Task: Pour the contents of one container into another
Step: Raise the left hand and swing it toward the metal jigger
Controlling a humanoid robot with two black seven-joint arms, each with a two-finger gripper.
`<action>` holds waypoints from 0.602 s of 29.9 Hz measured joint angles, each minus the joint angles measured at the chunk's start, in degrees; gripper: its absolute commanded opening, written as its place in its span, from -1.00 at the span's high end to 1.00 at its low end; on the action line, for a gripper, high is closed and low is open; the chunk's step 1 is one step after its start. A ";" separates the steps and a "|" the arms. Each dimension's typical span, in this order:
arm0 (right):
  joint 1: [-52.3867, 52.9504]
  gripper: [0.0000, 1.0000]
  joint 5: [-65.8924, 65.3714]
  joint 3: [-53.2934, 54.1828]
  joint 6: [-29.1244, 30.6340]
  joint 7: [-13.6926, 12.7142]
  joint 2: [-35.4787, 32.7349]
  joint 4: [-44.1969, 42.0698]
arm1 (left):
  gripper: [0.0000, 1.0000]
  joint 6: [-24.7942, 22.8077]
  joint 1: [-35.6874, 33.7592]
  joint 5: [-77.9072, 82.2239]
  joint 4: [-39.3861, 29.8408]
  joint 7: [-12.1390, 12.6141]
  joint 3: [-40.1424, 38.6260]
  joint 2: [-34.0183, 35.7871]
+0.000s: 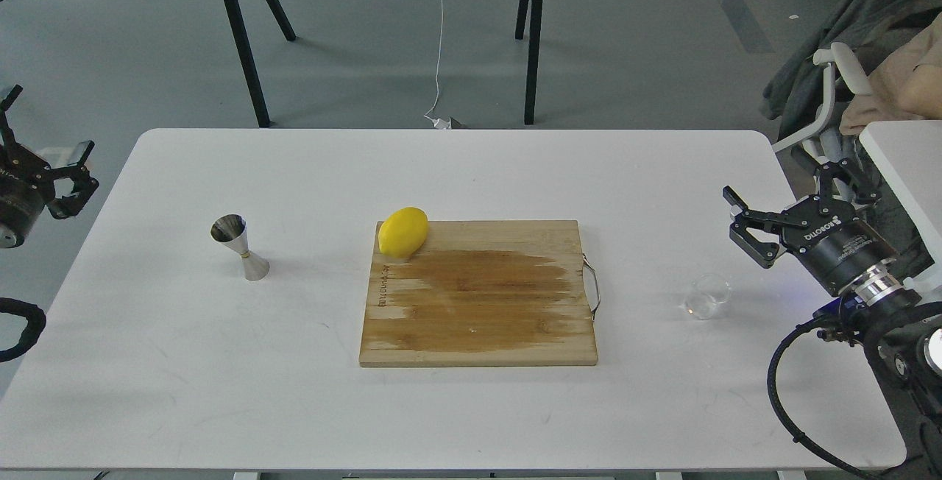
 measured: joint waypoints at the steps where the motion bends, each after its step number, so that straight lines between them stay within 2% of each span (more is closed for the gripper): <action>1: 0.07 -0.98 0.00 0.00 0.00 0.00 0.03 0.00 | -0.99 0.00 0.00 0.00 0.01 0.00 0.00 0.00; 14: 0.25 -0.98 0.05 0.00 0.00 0.00 0.23 0.26 | -0.99 0.00 0.00 0.07 0.86 0.00 -1.81 0.65; 18: 0.21 -0.98 0.05 0.02 0.00 0.00 0.27 0.27 | -0.99 0.00 -0.58 1.96 1.64 0.00 -2.08 3.61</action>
